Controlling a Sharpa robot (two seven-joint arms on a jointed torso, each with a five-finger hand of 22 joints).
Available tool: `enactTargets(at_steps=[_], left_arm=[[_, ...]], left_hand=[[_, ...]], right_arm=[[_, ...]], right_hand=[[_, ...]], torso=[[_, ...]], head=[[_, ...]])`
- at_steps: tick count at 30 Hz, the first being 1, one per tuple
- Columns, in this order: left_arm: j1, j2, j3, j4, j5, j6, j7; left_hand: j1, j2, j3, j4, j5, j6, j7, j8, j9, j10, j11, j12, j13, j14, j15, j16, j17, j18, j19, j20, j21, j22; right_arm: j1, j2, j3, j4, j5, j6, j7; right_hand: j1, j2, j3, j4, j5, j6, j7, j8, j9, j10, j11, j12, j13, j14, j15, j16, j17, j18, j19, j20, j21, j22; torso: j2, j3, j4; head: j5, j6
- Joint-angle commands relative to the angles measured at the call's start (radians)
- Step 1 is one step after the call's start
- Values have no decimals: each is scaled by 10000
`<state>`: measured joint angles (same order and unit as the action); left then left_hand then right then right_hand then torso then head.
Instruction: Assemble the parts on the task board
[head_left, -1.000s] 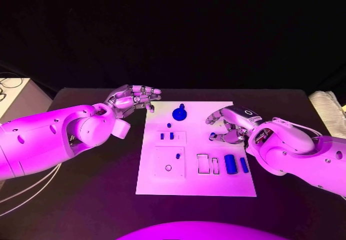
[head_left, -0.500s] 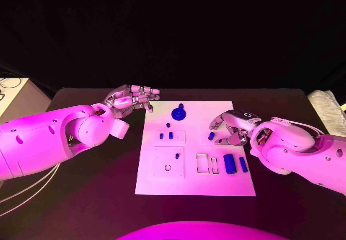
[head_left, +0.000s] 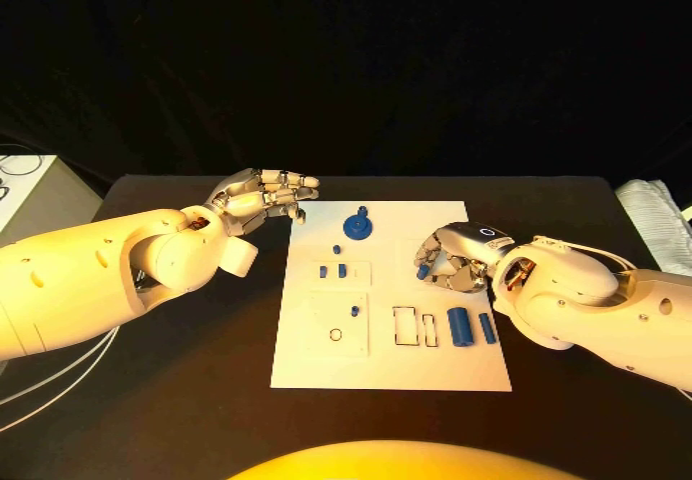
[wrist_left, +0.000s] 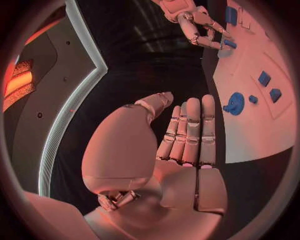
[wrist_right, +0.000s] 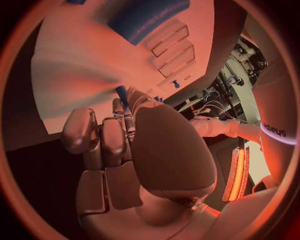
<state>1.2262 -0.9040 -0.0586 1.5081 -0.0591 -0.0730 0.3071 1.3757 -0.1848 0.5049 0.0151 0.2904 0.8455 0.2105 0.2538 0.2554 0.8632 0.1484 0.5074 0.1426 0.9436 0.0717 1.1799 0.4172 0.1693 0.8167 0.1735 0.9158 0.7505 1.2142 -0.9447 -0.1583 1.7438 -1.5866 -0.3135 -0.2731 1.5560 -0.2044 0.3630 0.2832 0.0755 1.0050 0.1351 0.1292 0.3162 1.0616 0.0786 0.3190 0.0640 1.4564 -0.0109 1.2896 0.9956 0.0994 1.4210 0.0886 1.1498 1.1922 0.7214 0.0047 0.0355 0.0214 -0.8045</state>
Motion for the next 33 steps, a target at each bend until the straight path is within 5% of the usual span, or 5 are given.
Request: enactTargets(at_steps=[1, 12, 19, 33], left_arm=[[-1, 4, 8, 19, -42, 189, 38], [-1, -7, 8, 22, -42, 222, 3], [-1, 1, 8, 17, -44, 248, -16], [-1, 54, 8, -70, -57, 269, -15]], left_hand=[[-91, 33, -59, 26, -54, -21, -10, 31, 3, -67, 6, 60, -3, -30, 61, -55, -11, 147, 66, 10, -65, -8], [-96, 41, -66, 34, -56, -9, -13, 44, 7, -68, 5, 72, -2, -31, 60, -55, -13, 147, 71, 10, -76, -17], [-96, 41, -66, 34, -56, -9, -13, 44, 7, -68, 5, 72, -2, -31, 60, -55, -13, 147, 71, 10, -76, -17], [-92, 53, -71, 39, -56, 5, -19, 63, 12, -71, 1, 88, -1, -33, 58, -57, -16, 148, 79, 10, -92, -30]], right_arm=[[-28, 32, -1, 0, -133, -166, 44], [-62, 155, -1, -81, -349, -217, -170], [-100, 270, -1, -111, -546, -609, -445], [83, -80, 82, 442, 372, -1266, -465]], right_hand=[[-160, -68, 375, -31, -68, 135, -5, 61, 28, 306, -59, -163, 15, 81, -5, 92, 155, -114, 101, -11, 182, 182], [-426, -38, 1466, -533, -96, 851, -133, 435, 323, 1328, -236, -587, 91, 143, -150, 282, 476, -246, 324, -130, 866, 858], [-562, 181, 1957, -995, -142, 1129, -212, 697, 560, 1760, -341, -765, 163, 191, -235, 380, 649, -314, 434, -203, 1212, 1197], [-1310, 203, 2884, -1878, -28, 988, -211, 1085, 1193, 2202, -374, -1187, 321, 218, -261, 445, 758, -392, 537, -241, 1600, 1607]], torso=[[-2, 2, -17], [-6, 0, -8], [-7, 0, -2], [-35, -5, -6]], head=[[12, -22], [-9, -46], [-47, -54], [-48, -43]])
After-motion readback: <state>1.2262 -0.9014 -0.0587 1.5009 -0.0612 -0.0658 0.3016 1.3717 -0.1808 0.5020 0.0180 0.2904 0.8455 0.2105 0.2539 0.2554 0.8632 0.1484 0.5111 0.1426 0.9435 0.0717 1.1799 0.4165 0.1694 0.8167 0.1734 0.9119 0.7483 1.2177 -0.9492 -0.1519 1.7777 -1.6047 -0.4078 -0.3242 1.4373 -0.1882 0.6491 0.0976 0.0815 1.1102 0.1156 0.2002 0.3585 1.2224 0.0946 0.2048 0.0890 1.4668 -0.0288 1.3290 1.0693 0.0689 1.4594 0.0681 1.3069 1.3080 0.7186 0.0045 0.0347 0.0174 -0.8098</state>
